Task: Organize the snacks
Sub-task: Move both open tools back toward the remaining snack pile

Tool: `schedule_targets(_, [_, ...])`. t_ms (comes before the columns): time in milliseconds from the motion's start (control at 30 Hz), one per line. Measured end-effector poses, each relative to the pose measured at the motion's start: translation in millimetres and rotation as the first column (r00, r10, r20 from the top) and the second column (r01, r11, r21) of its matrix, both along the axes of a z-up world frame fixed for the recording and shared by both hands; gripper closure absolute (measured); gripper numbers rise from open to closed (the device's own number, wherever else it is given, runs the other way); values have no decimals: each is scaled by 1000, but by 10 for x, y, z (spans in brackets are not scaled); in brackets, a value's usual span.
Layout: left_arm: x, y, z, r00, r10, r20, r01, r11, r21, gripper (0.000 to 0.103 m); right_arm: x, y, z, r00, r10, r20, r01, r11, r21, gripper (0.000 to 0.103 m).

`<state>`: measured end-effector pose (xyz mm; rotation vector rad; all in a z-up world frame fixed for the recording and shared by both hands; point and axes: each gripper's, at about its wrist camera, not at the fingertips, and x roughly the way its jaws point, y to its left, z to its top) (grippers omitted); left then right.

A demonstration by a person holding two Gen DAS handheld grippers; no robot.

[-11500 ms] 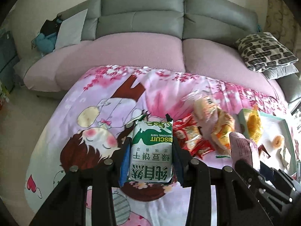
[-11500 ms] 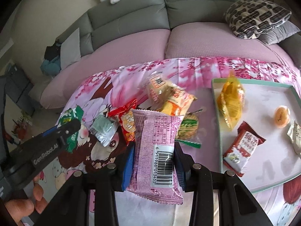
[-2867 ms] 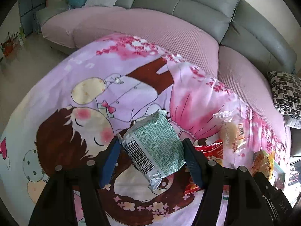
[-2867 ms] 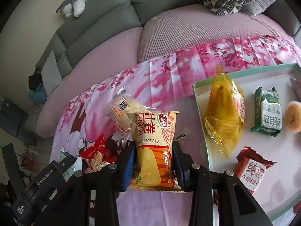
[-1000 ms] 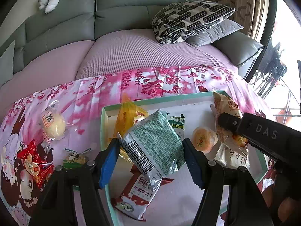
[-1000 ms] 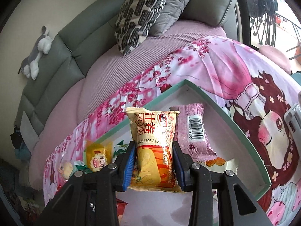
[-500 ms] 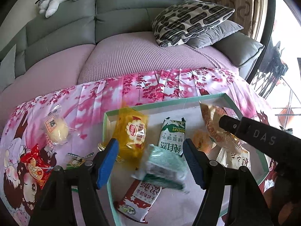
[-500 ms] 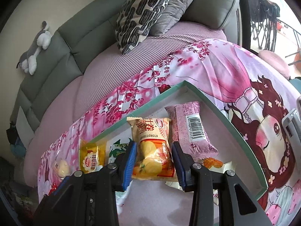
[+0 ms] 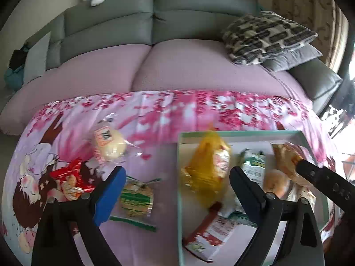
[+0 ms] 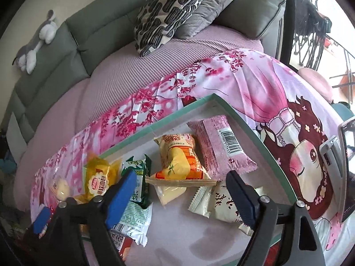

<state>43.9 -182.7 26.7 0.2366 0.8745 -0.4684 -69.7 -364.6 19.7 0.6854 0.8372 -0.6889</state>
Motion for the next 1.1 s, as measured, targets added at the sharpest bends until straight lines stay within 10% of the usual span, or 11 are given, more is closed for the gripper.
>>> schedule_targets(200, [108, 150, 0, 998, 63, -3, -63, 998, -14, 1, 54, 68, 10, 1000, 18, -25, -19, 999, -33, 0])
schedule_targets(1100, [610, 1419, 187, 945, 328, -11, -328, 941, -88, 1, 460, 716, 243, 985, 170, -28, -172, 982, -76, 0])
